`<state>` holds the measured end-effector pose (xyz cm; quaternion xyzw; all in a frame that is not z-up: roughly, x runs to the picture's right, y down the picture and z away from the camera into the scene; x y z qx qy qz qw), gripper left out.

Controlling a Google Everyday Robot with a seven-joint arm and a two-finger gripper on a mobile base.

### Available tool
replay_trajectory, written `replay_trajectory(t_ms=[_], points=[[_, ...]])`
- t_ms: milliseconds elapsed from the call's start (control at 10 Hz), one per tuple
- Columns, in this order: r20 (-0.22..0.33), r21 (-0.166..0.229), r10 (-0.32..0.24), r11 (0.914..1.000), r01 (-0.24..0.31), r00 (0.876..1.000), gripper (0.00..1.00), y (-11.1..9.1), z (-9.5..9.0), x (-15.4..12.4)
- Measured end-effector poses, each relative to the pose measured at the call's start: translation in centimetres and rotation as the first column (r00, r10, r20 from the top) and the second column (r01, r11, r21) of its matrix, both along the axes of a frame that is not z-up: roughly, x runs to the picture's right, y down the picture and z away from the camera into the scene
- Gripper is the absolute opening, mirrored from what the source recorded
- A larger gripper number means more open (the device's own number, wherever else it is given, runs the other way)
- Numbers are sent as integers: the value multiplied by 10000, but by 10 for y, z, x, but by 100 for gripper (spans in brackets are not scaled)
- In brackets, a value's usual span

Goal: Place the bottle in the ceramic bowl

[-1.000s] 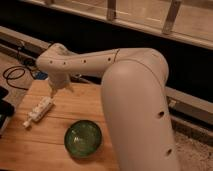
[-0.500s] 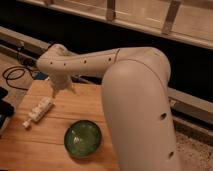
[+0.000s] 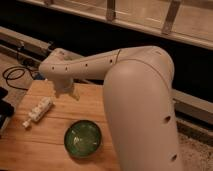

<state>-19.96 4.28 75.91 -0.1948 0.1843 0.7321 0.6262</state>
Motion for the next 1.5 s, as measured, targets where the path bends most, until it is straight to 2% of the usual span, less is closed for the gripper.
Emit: replay_trajectory(t_ms=[100,500,900,1100,1500], points=[[-89,-8,152,9999,-152,9998,65,0,0,0],[-104,-28,174,9998,-174,9998,65,1,0,1],[-43,37,178,9998,-178,9998,65,6,-6,29],[161,22,83,10000,-84,9998,65,6,-5,21],[721,-25,-275,9996,278,9970,65,2,1,-25]])
